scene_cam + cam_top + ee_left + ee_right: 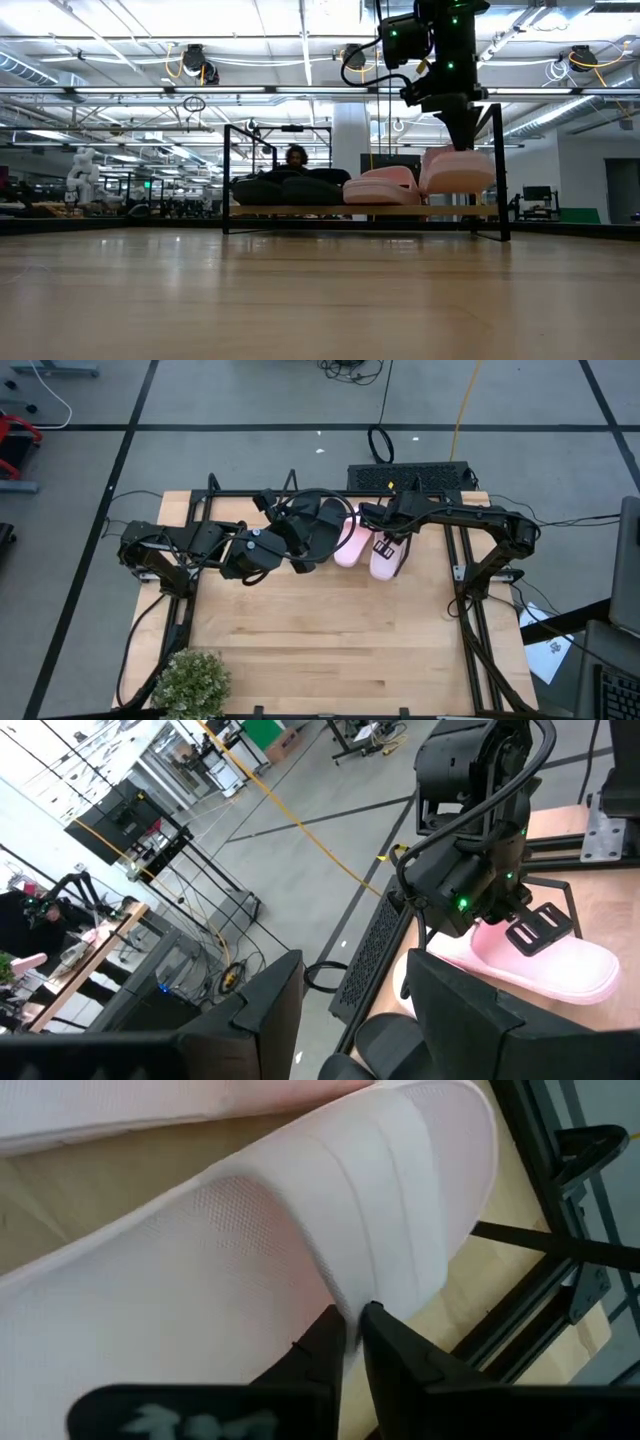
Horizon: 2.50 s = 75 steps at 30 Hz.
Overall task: Pick and place slides into the shelf
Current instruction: Put the pink slipper on the shelf, then return to Home Position
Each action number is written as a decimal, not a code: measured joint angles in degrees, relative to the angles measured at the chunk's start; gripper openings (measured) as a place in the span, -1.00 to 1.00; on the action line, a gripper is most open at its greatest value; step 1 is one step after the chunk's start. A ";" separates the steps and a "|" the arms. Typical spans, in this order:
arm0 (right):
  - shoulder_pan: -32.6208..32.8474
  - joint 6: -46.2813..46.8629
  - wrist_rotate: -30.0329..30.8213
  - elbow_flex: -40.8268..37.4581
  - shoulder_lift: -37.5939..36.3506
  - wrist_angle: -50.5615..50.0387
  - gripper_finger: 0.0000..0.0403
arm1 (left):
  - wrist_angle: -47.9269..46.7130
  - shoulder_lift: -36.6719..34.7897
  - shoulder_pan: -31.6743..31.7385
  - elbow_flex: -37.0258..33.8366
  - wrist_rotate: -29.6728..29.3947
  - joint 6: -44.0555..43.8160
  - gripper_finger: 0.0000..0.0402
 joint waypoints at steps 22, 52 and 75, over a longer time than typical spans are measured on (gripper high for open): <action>0.00 -1.41 0.06 0.00 0.00 4.38 -0.47 | -0.34 0.00 0.00 0.00 0.37 0.54 -0.06; 12.22 -13.35 -8.74 19.67 -13.35 22.80 -0.47 | -21.84 -24.73 -10.28 0.02 15.23 -25.70 -0.06; 26.61 3.26 -19.90 -16.94 -59.47 43.14 -0.47 | -10.26 -45.51 -32.83 -38.67 19.92 -41.91 -0.06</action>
